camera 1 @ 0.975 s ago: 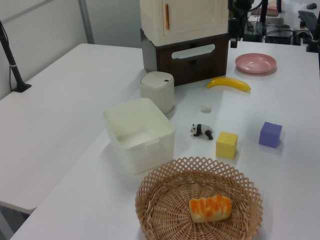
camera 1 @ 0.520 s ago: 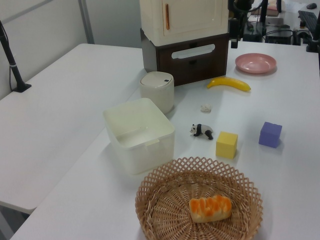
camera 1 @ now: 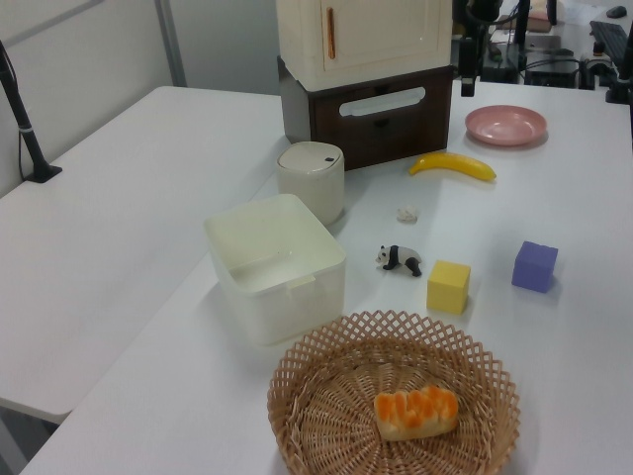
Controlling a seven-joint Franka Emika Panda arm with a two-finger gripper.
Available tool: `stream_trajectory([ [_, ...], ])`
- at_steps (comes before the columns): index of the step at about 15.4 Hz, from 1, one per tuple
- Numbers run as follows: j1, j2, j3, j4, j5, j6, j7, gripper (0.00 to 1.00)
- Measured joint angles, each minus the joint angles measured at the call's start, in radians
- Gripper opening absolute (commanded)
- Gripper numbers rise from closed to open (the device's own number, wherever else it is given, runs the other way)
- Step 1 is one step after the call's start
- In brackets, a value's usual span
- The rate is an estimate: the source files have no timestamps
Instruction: Put the bread in the basket
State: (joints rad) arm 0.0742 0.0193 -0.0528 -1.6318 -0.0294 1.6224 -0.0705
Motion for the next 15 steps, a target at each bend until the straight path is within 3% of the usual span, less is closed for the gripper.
stream_trajectory([
  [15,-0.033,-0.001,-0.004,0.004,0.000,-0.011,-0.007,1.00],
])
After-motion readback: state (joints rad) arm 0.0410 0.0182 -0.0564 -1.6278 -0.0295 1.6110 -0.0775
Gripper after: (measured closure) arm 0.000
